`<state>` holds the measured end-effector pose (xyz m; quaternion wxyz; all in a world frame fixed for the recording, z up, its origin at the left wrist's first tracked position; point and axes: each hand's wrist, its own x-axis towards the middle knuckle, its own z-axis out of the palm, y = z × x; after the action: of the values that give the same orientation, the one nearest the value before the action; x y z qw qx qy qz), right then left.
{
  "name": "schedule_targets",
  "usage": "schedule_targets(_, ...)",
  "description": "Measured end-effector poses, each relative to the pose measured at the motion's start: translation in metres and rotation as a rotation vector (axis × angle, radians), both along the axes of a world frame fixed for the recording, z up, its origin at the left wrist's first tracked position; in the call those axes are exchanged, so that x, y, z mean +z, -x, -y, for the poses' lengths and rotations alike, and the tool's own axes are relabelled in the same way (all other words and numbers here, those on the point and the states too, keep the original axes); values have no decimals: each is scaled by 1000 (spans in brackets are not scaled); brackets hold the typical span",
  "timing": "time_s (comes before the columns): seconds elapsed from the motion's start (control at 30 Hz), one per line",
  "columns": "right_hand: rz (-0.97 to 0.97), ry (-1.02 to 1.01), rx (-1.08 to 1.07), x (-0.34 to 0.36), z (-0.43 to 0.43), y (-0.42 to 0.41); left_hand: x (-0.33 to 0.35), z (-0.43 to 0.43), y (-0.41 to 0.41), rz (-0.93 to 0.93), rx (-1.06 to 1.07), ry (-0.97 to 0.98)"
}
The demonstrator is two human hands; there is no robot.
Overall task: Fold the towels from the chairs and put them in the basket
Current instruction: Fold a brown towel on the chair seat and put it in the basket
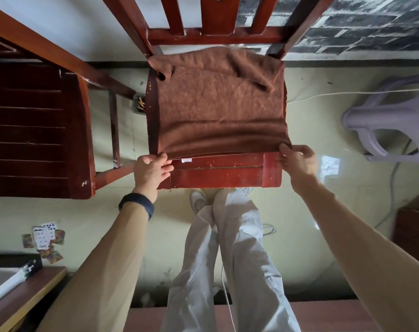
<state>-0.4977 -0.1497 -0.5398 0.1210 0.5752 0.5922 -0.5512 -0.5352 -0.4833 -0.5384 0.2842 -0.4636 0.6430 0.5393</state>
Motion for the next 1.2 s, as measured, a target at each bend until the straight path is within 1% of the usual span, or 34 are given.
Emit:
schedule_targets(0.13,-120,221,-151,64,-13,-3,64,18,11,-72,-90,-30)
schedule_targets(0.23,-193,254,-176,118,-16,1,125,19,30,-160,-171,-47)
schedule_targets(0.33,-284,206,-152,172,-17,5,189,17,45,-222,-235,-90)
schedule_targets(0.43,-292,154,-99,214,-13,-2,243,15,47,-192,-298,-86)
schedule_targets(0.57,-343,119,-110,264,-9,-16,300,16,41,-272,-254,-155)
schedule_targets(0.63,-385,61,-25,287,-13,-25,322,24,36,-290,-342,-159)
schedule_targets(0.67,-383,-19,95,297,-16,-30,331,28,34,-297,-426,-157)
schedule_targets(0.7,-353,-141,259,307,-17,-33,338,32,32,-309,-545,-119)
schedule_targets(0.73,-317,-296,439,315,-18,-36,341,34,31,-340,-692,-22)
schedule_targets(0.77,-303,-460,616,322,-19,-37,342,35,30,-395,-856,137)
schedule_targets(0.8,-333,-637,790,327,-19,-38,342,34,29,-475,-1014,335)
schedule_targets(0.83,-403,-802,945,329,-21,-38,344,34,28,-562,-1138,524)
schedule_targets(0.87,-483,-915,1068,331,-22,-37,344,35,27,-645,-1218,671)
schedule_targets(0.9,-552,-996,1149,330,-24,-37,344,39,26,-723,-1262,764)
schedule_targets(0.93,-590,-1063,1197,330,-28,-36,345,44,27,-806,-1280,826)
schedule_targets(1.0,-587,-1139,1253,333,-33,-35,347,54,30,-995,-1322,930)
schedule_targets(1.1,-617,-1217,1305,340,-38,-34,356,65,38,-1242,-1532,1118)
schedule_targets(1.2,-658,-1261,1390,343,-38,-30,357,74,51,-1403,-1627,1228)
